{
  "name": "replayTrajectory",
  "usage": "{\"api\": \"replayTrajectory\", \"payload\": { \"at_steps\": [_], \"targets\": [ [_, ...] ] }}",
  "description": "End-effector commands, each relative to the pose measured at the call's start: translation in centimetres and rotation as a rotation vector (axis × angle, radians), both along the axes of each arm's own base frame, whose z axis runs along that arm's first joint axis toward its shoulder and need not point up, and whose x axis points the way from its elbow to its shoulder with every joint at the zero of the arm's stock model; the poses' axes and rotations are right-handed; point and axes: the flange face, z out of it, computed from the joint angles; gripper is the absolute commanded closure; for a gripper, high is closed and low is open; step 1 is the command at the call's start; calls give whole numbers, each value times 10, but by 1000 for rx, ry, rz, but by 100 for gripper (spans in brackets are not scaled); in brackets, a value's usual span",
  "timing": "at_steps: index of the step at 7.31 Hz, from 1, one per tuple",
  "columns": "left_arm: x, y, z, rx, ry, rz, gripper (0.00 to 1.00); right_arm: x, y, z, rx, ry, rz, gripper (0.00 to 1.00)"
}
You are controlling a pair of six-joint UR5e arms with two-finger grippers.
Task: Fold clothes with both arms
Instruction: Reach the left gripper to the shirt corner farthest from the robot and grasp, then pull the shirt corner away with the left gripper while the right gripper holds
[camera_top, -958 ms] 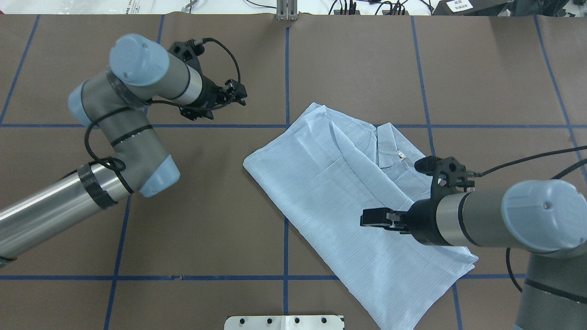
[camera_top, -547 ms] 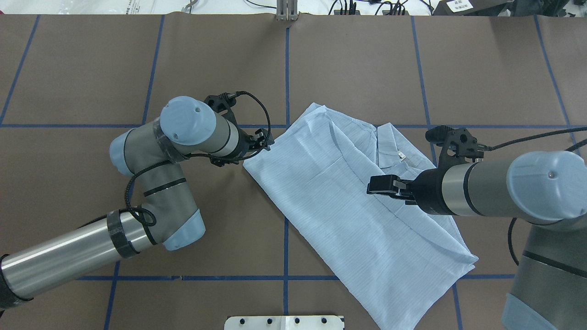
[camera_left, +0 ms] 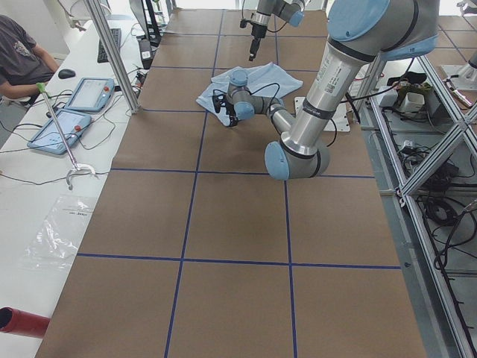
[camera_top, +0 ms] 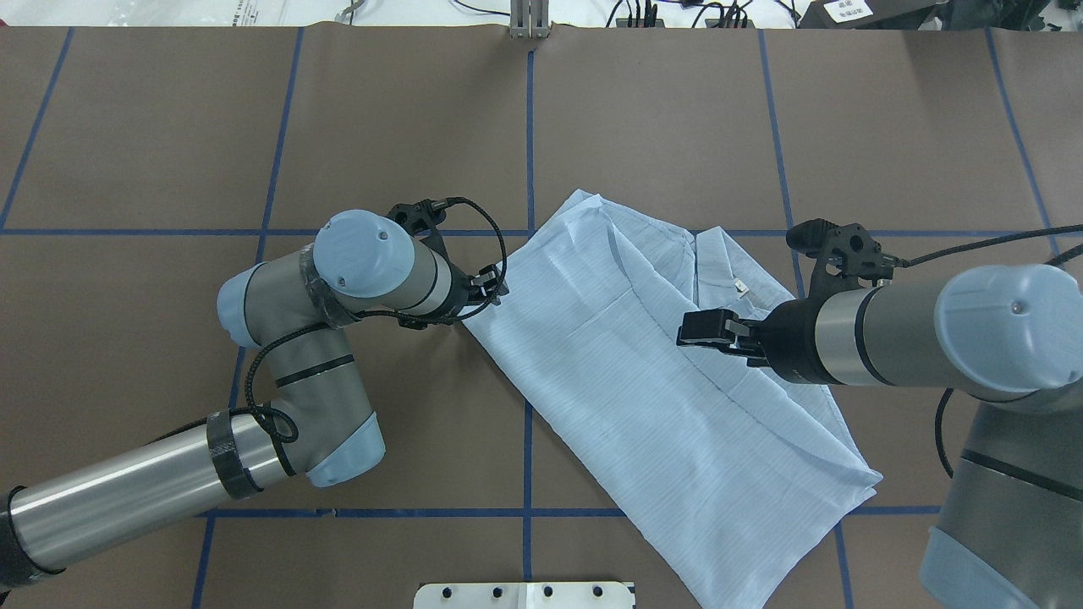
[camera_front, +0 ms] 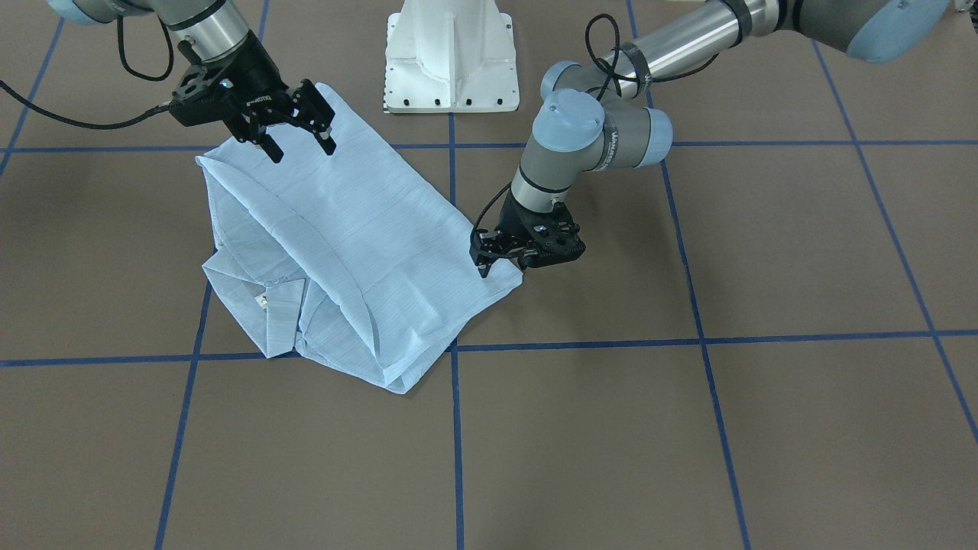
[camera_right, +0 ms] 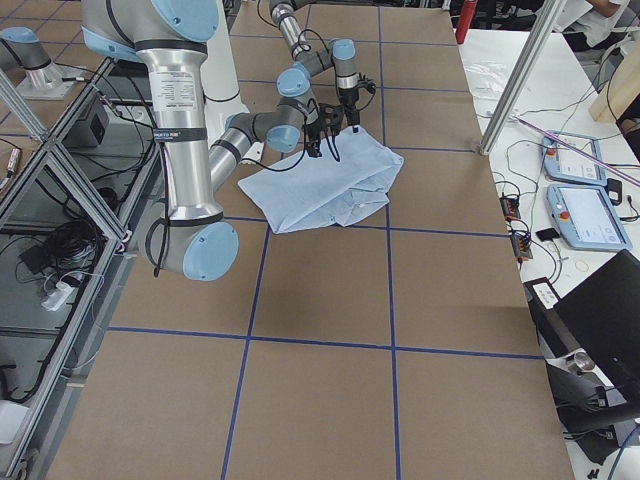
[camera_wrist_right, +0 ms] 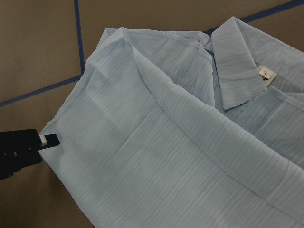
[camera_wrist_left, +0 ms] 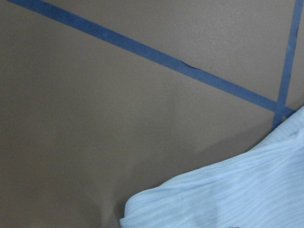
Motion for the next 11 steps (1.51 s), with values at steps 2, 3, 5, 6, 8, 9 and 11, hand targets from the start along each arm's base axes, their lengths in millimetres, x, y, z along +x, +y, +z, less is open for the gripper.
{"api": "replayTrajectory", "payload": {
  "at_steps": [2, 3, 5, 6, 8, 9, 11],
  "targets": [
    [1, 2, -5, 1, 10, 9, 100, 3, -3, -1, -1, -2, 6, 0],
    [0, 3, -8, 2, 14, 10, 100, 4, -4, -1, -1, -2, 9, 0],
    [-20, -16, -7, 1, -14, -22, 100, 5, -5, -1, -1, -4, 12, 0],
    [-50, -61, 6, 4, -45, -85, 100, 5, -5, -1, -1, -4, 12, 0],
    [-71, -146, 25, 25, -121, -148, 100, 5, -6, -1, 3, -1, 22, 0],
    [-59, -184, 22, 63, -89, -184, 100, 5, -7, -1, 4, 0, 28, 0],
    [-33, -225, 8, 146, -67, -274, 100, 5, -8, 0, 3, 2, 28, 0]
  ]
}}
